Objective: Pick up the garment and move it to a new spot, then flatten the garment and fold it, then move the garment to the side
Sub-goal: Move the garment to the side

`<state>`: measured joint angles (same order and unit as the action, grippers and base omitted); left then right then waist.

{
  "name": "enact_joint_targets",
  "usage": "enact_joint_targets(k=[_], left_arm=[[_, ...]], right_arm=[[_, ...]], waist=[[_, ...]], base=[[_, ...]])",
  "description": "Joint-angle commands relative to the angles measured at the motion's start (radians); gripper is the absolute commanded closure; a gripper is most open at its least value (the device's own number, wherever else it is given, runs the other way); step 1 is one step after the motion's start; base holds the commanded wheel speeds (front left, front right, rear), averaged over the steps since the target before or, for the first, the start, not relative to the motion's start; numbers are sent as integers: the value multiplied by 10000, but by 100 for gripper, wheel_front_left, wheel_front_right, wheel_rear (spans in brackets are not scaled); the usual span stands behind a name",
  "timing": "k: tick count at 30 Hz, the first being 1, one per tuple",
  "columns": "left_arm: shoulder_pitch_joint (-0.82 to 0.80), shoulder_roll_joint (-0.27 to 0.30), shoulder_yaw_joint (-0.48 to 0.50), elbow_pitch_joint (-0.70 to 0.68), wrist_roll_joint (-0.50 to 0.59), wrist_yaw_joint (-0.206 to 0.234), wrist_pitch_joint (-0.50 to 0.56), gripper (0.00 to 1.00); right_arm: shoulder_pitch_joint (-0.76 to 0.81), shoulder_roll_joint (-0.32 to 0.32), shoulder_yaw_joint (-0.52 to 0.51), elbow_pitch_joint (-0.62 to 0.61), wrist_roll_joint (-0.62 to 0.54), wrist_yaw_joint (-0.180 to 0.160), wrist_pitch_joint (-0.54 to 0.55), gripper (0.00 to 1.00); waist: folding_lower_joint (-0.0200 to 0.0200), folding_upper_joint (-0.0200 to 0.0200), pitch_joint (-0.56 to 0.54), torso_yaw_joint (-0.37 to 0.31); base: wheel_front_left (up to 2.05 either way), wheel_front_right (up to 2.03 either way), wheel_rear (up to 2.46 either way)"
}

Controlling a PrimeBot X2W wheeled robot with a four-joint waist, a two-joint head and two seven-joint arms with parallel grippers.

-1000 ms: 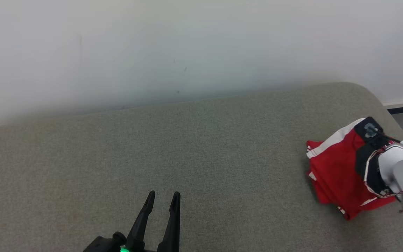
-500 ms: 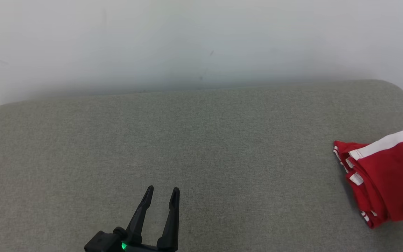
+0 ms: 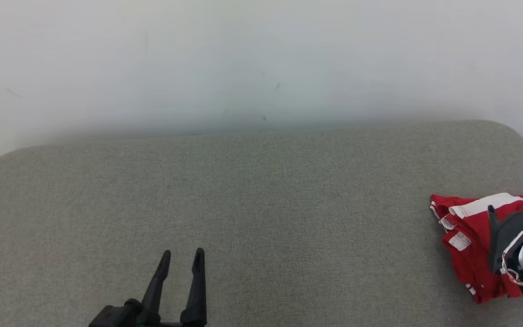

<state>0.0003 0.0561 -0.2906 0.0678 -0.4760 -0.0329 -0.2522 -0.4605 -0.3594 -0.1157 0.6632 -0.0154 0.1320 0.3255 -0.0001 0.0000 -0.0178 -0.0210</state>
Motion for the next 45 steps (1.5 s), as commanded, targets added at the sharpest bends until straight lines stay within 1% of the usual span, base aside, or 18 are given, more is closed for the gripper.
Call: enact_joint_targets(k=[1,4,7,8,10,12,17,21,25,31,34,41,45], left_arm=[[-25,34,55,45,17,68,-5,0],[-93,115,313,226,143,345,-43,0],[-82,281,563,402,258,494,-80,0],[-58,435,723,545,321,515,-97,0],[-20,560,907,684,343,537,-101,0],[38,705,1076,856,349,520,-114,0],[301,998,1449,1204,457,410,-129,0],[645,1069,1621,1282,523,121,-127,0],[1043,1093,1784,1232,719,-62,-130,0],[1597,936,2041,1161,981,-280,-131,0],[1689,829,2082,1179,1056,-313,-132,0],[1559,622,2143,1400,1274,-160,-132,0],[1483,574,2163,1471,1283,-158,-132,0]], right_arm=[[218,134,-129,-108,73,-29,-147,0],[861,1112,-719,-940,570,-28,-881,0],[1608,1899,-1025,-1904,1070,-28,-1554,0],[2127,2323,-1222,-2511,1344,-28,-1955,0],[2614,2653,-1216,-3055,1675,-28,-2313,0],[3069,2838,-1228,-3516,1920,-28,-2655,0],[4084,3058,-608,-4367,2265,-28,-3217,0],[4704,3100,-246,-4785,2484,-28,-3525,0],[5200,3115,565,-4933,2955,-28,-3926,0],[5764,3106,1112,-4669,3093,-28,-4164,0],[5899,3101,1189,-4548,2966,-28,-4123,0],[5873,3104,1316,-4643,2936,-28,-4091,0],[5909,3104,1285,-4668,2996,-28,-4073,0]], waist=[[1,0,-144,28],[1,0,-331,69],[1,0,-494,96],[1,0,-579,133],[1,0,-652,177],[1,0,-717,219],[1,0,-920,337],[1,0,-1114,390],[1,0,-1294,416],[1,0,-1497,511],[1,0,-1536,542],[1,0,-1548,493],[1,0,-1539,488]], base=[[0,0,0],[0,0,0],[0,0,0],[0,0,0],[0,0,0],[0,0,0],[0,0,0],[0,0,0],[0,0,0],[0,0,0],[0,0,0],[0,0,0],[0,0,0]])
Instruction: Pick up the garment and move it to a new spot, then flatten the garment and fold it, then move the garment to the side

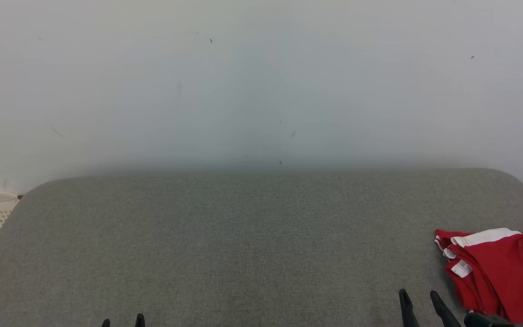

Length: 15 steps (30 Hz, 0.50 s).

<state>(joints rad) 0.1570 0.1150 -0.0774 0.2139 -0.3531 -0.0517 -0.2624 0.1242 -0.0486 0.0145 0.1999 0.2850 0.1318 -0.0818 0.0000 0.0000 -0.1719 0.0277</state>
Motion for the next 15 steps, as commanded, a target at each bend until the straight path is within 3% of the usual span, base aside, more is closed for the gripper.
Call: enact_joint_targets(k=[1,15], left_arm=[[-110,-27,32,39,60,22,-31,0],[-496,-91,110,423,173,-30,-31,0]], right_arm=[[75,-4,-28,-43,45,-26,-14,0],[46,-4,62,32,117,-26,42,0]], waist=[[0,0,5,3],[0,0,49,21]], base=[[0,0,0],[0,0,0]])
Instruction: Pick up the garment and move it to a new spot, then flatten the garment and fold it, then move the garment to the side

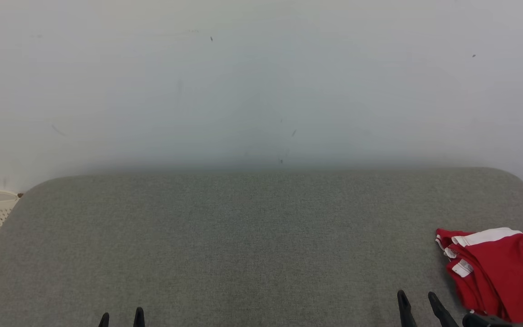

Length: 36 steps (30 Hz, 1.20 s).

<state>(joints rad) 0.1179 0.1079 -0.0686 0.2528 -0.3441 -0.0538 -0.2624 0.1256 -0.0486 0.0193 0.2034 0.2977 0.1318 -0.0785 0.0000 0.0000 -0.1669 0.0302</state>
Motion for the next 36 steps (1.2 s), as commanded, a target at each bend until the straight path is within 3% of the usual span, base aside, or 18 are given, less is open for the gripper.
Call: enact_joint_targets(k=[1,12,13,20,36], left_arm=[[-136,-25,33,49,104,-2,-31,0],[-303,-98,141,289,181,3,-32,0],[-198,-71,129,290,82,11,0,100],[66,-119,134,841,-160,0,149,100],[-685,-208,234,901,-2686,-158,773,100]], right_arm=[[18,-4,12,3,-12,-26,11,0],[-31,-3,57,70,-15,-26,62,0],[-17,0,46,67,0,0,77,100],[219,13,-7,627,161,0,132,100],[-336,6,-535,591,2716,-3,589,100]], waist=[[0,0,-2,-12],[0,0,-37,-55],[0,0,-37,-57],[0,0,-23,-63],[0,0,184,-92]], base=[[0,0,0],[0,0,0],[0,0,0],[0,0,0],[0,0,0]])
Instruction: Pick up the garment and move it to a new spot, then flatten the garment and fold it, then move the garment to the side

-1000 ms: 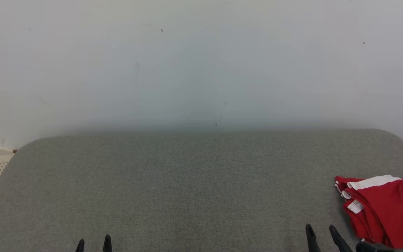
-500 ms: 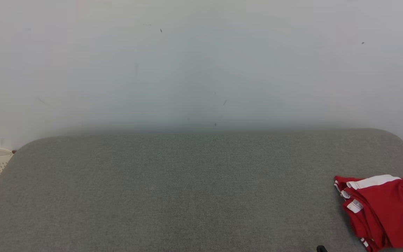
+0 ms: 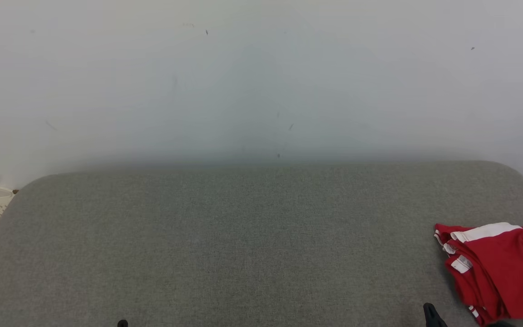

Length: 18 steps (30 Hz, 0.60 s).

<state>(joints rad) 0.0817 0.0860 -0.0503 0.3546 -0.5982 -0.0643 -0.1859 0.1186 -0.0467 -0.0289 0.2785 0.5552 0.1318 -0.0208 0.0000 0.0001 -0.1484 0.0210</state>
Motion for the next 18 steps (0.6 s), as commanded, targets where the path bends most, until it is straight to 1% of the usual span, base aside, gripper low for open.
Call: enact_joint_targets(k=[1,3,18], left_arm=[[-367,5,56,-115,-294,-61,43,100],[-500,-12,72,-105,-749,-86,151,100],[-1101,-85,147,-56,-2764,-216,651,100]], right_arm=[[-297,-14,-84,-163,294,-3,38,100],[-395,-15,-174,-172,749,-3,114,100],[-831,-22,-591,-198,2792,-6,476,100]], waist=[[0,-1,13,-2],[0,-1,54,-8],[0,-1,261,-38]], base=[[0,0,0],[0,0,0],[0,0,0]])
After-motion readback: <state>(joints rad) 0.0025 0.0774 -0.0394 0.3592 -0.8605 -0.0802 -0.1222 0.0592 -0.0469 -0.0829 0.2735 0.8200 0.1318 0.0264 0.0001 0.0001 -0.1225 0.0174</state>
